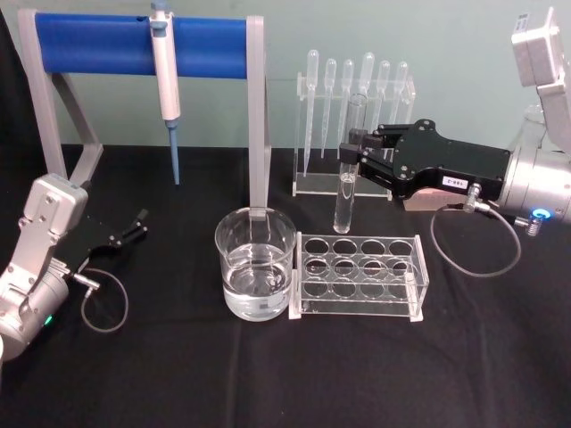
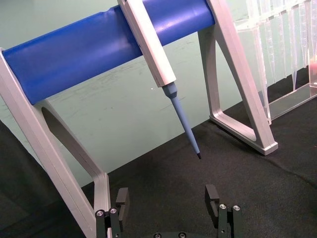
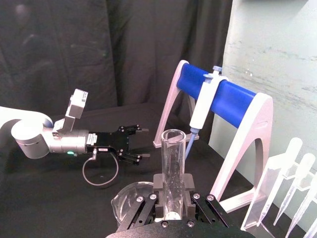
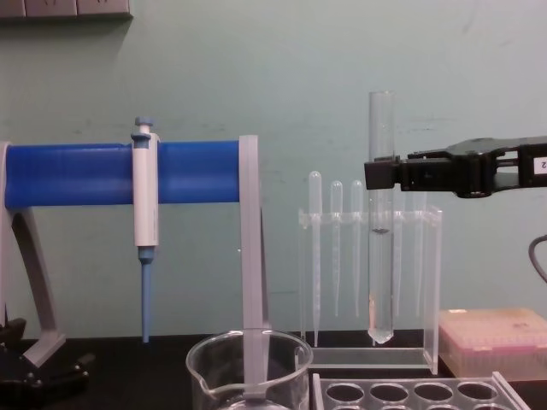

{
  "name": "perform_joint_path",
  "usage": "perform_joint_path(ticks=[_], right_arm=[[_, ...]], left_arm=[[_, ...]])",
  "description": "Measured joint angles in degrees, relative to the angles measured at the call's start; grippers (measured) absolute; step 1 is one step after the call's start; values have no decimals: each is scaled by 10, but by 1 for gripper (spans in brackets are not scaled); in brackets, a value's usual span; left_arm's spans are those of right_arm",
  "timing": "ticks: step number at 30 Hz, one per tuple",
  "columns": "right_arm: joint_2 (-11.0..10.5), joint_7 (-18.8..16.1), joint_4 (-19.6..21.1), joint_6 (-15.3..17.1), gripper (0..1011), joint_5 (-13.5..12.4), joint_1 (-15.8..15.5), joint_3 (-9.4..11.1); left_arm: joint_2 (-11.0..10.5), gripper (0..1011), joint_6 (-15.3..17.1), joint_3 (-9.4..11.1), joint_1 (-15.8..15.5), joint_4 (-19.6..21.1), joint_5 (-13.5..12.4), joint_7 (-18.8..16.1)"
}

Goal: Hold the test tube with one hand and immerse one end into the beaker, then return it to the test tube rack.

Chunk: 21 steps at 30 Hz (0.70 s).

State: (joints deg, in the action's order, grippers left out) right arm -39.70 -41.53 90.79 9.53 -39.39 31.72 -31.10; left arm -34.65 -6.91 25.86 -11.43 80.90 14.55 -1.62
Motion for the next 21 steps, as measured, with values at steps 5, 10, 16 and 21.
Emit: perform_joint_path(ticks=[5,10,16,21], right_arm=[[0,0,0,0,231,0,0,0],[0,0,0,0,231,0,0,0],[0,0,0,0,231,0,0,0],[0,0,0,0,231,0,0,0]], left_arm=[[0,1000,0,0,0,0,0,0],[0,1000,0,0,0,0,0,0],[0,1000,0,0,0,0,0,0],[0,1000,0,0,0,0,0,0]])
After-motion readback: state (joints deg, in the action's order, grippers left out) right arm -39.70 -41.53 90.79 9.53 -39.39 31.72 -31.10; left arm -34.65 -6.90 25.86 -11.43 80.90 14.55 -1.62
